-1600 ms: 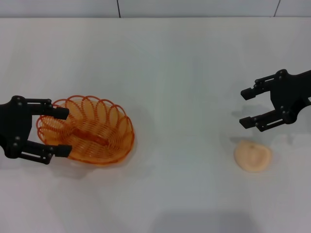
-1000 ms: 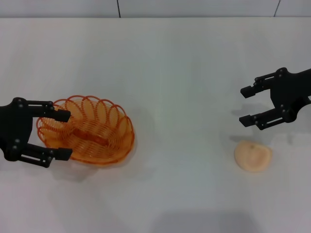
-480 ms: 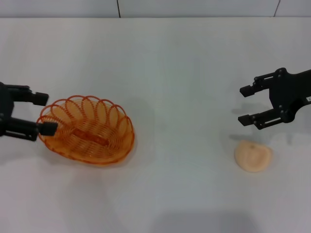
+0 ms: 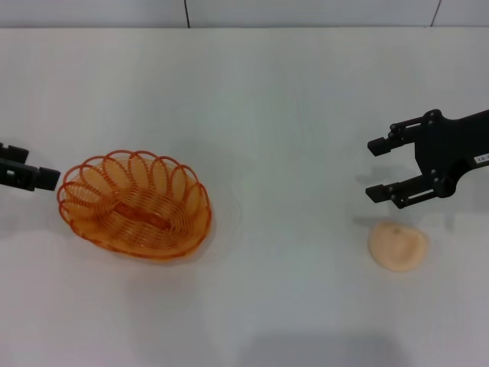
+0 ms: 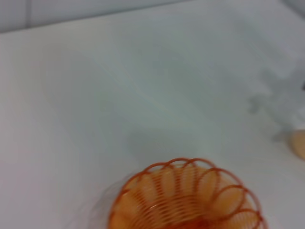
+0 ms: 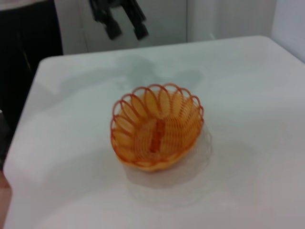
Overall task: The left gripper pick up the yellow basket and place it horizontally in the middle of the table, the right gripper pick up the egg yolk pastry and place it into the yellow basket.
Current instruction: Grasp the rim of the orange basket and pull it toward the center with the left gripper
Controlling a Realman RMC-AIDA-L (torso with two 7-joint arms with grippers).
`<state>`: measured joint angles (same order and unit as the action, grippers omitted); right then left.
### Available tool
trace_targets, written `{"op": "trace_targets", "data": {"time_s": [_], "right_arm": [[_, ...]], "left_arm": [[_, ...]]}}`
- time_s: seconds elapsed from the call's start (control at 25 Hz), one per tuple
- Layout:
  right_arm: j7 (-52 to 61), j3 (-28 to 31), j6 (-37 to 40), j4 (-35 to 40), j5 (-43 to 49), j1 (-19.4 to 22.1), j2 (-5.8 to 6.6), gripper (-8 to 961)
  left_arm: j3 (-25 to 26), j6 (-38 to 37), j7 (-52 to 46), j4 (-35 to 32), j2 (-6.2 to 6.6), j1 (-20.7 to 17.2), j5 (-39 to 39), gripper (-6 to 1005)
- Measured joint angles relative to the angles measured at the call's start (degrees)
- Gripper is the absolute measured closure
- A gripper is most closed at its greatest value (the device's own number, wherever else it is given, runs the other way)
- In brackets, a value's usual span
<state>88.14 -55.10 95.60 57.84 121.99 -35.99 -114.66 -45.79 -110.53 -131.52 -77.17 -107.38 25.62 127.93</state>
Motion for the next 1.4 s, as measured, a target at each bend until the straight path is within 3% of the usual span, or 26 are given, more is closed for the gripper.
{"op": "trace_targets", "data": {"time_s": [0.2, 0.28, 0.56, 1.0, 1.4], "right_arm": [[-0.05, 0.00, 1.18, 0.05, -1.82, 0.01, 0.23, 219], [-0.10, -0.04, 1.25, 0.11, -2.09, -0.05, 0.18, 219], [-0.13, -0.46, 1.24, 0.14, -2.12, -0.05, -0.21, 219], [-0.42, -0.54, 1.10, -0.37, -2.11, 0.03, -0.48, 219], [-0.86, -0.54, 0.89, -0.50, -2.10, 0.14, -0.47, 219]], "left_arm": [[-0.03, 0.89, -1.86, -0.06, -0.26, 1.96, 6.27, 130], [-0.25, 2.13, -1.97, 0.49, -1.04, 3.65, 12.20, 134], [-1.15, 7.62, -1.57, 6.11, -3.00, 7.40, 20.82, 149], [-4.95, 18.59, -1.22, 16.84, -4.80, 10.84, 23.78, 171], [-5.27, 22.03, -1.19, 19.46, -6.43, 11.58, 25.68, 192]]}}
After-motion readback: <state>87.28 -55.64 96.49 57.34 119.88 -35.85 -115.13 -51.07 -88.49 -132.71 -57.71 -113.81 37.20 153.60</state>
